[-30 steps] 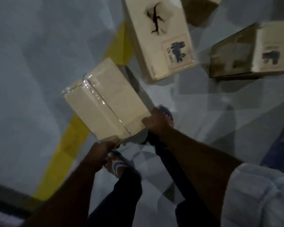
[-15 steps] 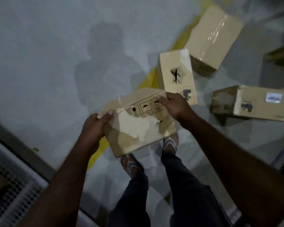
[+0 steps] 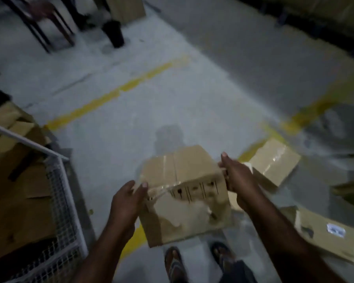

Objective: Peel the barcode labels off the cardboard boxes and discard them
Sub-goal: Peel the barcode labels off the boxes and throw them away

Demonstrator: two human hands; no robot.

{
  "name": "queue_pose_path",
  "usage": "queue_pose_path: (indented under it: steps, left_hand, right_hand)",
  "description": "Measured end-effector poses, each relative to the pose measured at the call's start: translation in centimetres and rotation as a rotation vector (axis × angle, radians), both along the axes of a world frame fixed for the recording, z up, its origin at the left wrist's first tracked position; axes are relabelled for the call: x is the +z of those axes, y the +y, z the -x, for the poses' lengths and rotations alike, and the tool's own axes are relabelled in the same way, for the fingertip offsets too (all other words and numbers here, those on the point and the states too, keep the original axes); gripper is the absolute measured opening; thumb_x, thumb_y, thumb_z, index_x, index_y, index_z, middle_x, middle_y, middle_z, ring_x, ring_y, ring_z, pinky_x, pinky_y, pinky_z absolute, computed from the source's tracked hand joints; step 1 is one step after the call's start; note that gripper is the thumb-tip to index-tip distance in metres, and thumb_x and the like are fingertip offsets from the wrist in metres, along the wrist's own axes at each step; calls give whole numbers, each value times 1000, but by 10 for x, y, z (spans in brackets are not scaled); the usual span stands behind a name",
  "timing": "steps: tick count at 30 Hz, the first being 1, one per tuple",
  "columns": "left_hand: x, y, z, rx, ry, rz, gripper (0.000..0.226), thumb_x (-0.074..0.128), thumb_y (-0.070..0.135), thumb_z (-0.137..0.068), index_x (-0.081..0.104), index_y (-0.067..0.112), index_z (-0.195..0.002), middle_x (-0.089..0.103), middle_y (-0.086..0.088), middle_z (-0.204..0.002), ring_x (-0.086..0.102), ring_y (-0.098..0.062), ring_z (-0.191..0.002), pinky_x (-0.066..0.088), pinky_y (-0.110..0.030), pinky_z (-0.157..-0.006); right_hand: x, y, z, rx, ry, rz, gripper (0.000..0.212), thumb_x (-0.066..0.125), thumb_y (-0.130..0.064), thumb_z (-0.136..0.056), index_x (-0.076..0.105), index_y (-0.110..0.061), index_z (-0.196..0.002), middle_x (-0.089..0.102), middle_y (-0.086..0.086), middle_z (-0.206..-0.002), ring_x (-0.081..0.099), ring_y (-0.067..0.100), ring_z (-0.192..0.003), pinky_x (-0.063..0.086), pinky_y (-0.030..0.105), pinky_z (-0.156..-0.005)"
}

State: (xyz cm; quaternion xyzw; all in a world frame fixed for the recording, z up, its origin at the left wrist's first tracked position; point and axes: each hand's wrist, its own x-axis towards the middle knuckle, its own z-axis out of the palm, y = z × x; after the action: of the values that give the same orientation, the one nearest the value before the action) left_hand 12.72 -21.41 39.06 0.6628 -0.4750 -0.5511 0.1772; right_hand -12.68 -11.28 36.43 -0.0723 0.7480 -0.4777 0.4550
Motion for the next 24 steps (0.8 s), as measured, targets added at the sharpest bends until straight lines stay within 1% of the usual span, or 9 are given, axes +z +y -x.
queue_pose_path:
  steps: [2, 4, 6, 9, 11, 14, 18, 21, 24]
  left_hand:
    - [28, 20, -21, 29, 52, 68, 64, 74, 23, -85, 48, 13, -143, 53, -5, -143, 55, -23, -124, 48, -47, -102]
    - [50, 44, -40, 59, 147, 86, 63, 72, 1, -83, 49, 15, -140, 55, 9, -136, 58, -5, -116, 52, -34, -98]
    - [72, 68, -61, 117, 232, 88, 63, 66, -16, -80, 50, 18, -131, 58, 6, -129, 59, -5, -113, 55, -32, -93]
    - [98, 98, -88, 217, 267, 107, 92, 96, 15, -48, 51, 27, -128, 65, -1, -121, 56, -28, -122, 47, -44, -89]
    - [106, 112, -101, 251, 273, 69, 129, 101, 43, -18, 46, 40, -135, 69, -13, -111, 64, -34, -100, 49, -43, -75]
    - [116, 131, -107, 237, 175, 137, 108, 97, 44, -48, 38, 61, -137, 70, -10, -114, 68, -29, -85, 55, -41, -62]
    - [111, 171, -131, 355, 36, 411, 77, 85, 15, -65, 54, 48, -127, 55, 13, -138, 56, -19, -126, 57, -21, -77]
    - [116, 204, -150, 339, -69, 565, 78, 78, 11, -75, 51, 62, -126, 42, 21, -150, 51, -4, -131, 50, -12, -85]
    - [124, 235, -165, 379, -92, 570, 90, 68, -5, -86, 46, 79, -110, 49, 38, -135, 51, 4, -126, 49, -11, -88]
  right_hand:
    - [14, -5, -11, 85, -10, -59, 67, 47, -71, -84, 67, -8, -95, 69, 10, -96, 66, 30, -87, 53, 41, -81]
    - [30, -7, -23, 188, -20, -32, 54, 48, -67, -88, 64, -21, -112, 64, 4, -113, 62, 28, -101, 51, 42, -90]
    - [44, -6, -34, 317, 2, 72, 37, 57, -58, -88, 64, -31, -114, 66, -6, -113, 64, 19, -100, 53, 39, -90]
    - [53, 0, -43, 511, 105, 193, 27, 70, -35, -84, 71, -32, -111, 74, -6, -104, 70, 16, -87, 59, 43, -77]
    - [61, 4, -46, 587, 122, 280, 27, 72, -23, -83, 71, -34, -108, 74, -4, -104, 69, 14, -80, 55, 31, -61]
    - [74, 10, -53, 722, 103, 405, 33, 78, -12, -74, 75, -30, -101, 74, -8, -103, 69, 8, -82, 50, 15, -59]
    - [74, 16, -71, 843, 58, 430, 42, 74, 18, -66, 80, -20, -86, 74, -11, -103, 70, 4, -94, 54, 15, -65]
    - [77, 20, -91, 900, -15, 380, 37, 82, 17, -56, 72, -2, -87, 77, 3, -86, 73, 18, -82, 58, 25, -62]
    - [77, 24, -118, 1059, -112, 293, 69, 89, 11, -46, 59, -10, -103, 76, 4, -84, 73, 19, -78, 57, 29, -62]
